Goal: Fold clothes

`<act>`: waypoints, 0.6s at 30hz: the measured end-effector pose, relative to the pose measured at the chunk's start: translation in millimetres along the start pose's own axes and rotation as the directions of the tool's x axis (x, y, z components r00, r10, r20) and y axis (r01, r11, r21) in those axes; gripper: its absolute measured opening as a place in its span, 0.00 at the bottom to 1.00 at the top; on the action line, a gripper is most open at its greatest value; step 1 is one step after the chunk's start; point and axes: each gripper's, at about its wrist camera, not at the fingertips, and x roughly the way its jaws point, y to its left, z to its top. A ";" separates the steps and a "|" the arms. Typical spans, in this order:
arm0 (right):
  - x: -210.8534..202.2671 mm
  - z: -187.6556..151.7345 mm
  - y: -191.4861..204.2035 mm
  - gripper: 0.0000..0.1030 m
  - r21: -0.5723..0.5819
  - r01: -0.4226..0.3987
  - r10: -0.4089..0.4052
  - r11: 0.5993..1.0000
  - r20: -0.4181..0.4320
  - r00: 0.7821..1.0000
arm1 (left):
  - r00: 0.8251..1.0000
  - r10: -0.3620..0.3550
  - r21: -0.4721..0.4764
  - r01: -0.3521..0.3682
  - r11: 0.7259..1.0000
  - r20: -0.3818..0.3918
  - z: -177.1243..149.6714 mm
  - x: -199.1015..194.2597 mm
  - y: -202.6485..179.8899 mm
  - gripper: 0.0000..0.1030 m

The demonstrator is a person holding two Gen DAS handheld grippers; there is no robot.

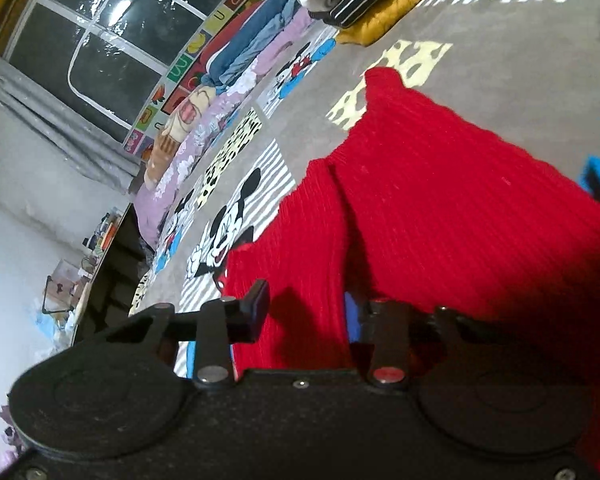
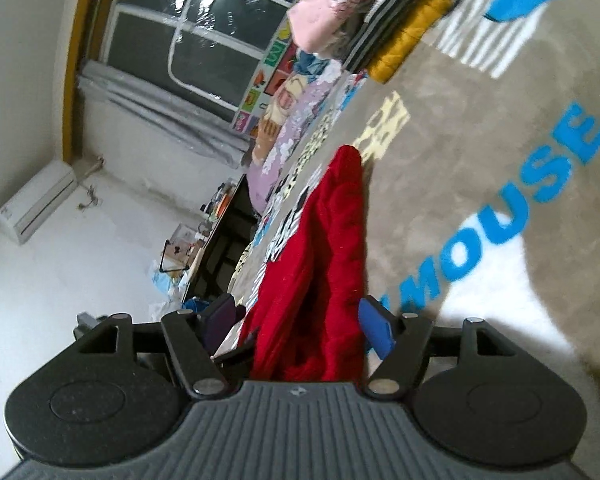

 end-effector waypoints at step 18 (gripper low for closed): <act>15.9 -0.4 -11.2 0.65 -0.038 0.053 -0.053 0.998 0.000 0.999 | 0.980 -0.173 -0.163 0.155 0.974 -0.102 61.3 67.9 40.3 0.10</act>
